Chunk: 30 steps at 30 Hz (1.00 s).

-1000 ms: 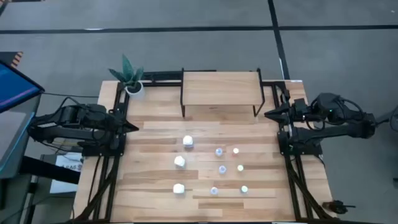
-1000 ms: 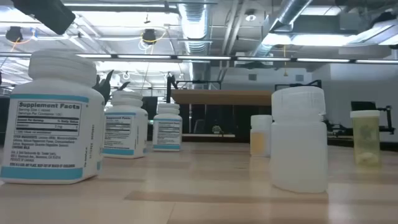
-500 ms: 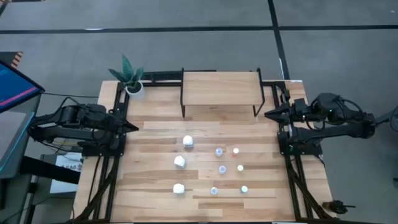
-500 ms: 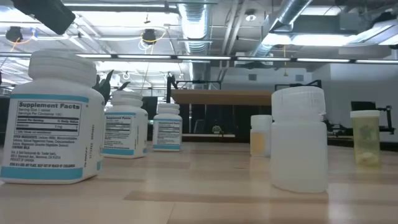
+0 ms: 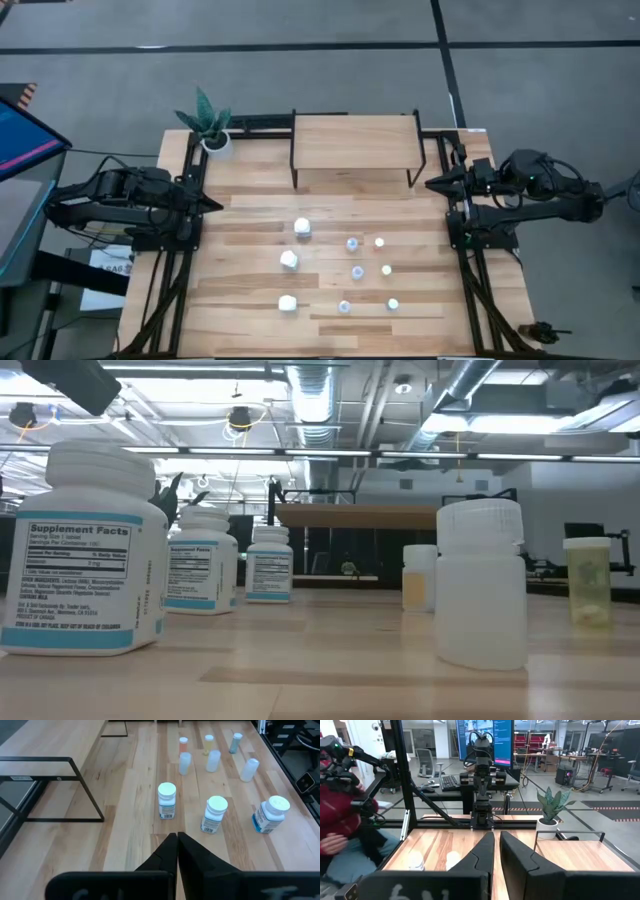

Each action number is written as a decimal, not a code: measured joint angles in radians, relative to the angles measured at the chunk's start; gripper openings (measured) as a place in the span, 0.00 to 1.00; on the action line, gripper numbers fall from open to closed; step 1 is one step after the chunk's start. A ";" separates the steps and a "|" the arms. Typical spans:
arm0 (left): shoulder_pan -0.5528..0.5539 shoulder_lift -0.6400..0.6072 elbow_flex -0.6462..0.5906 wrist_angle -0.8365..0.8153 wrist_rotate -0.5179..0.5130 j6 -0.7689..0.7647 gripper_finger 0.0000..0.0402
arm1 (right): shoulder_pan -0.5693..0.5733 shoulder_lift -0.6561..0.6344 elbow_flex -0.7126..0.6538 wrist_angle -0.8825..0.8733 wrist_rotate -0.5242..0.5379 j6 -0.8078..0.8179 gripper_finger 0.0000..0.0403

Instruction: Pick and place medicine bottles onto shelf by color

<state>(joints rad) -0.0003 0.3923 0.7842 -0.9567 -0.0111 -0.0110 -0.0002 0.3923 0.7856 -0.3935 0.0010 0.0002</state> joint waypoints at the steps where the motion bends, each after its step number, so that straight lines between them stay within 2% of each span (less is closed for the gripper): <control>1: 0.000 0.000 0.000 0.000 0.000 0.000 0.00 | 0.000 0.000 0.000 0.000 0.000 0.000 0.14; 9: 0.000 0.000 0.000 0.042 -0.002 0.055 0.00 | 0.000 0.000 0.000 0.000 0.000 0.000 0.14; 17: 0.000 0.000 -0.003 0.042 -0.006 0.003 0.00 | 0.000 0.000 0.000 0.000 0.000 0.000 0.14; 23: 0.000 0.002 -0.049 0.037 -0.094 0.027 0.00 | 0.000 0.000 0.000 0.000 0.000 0.000 0.14; 30: 0.000 0.068 -0.048 0.038 -0.171 -0.005 0.00 | 0.000 0.000 0.000 -0.007 0.000 0.000 0.14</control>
<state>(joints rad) -0.0006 0.4606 0.7361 -0.9188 -0.1818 -0.0162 -0.0006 0.3922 0.7856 -0.4008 0.0009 0.0004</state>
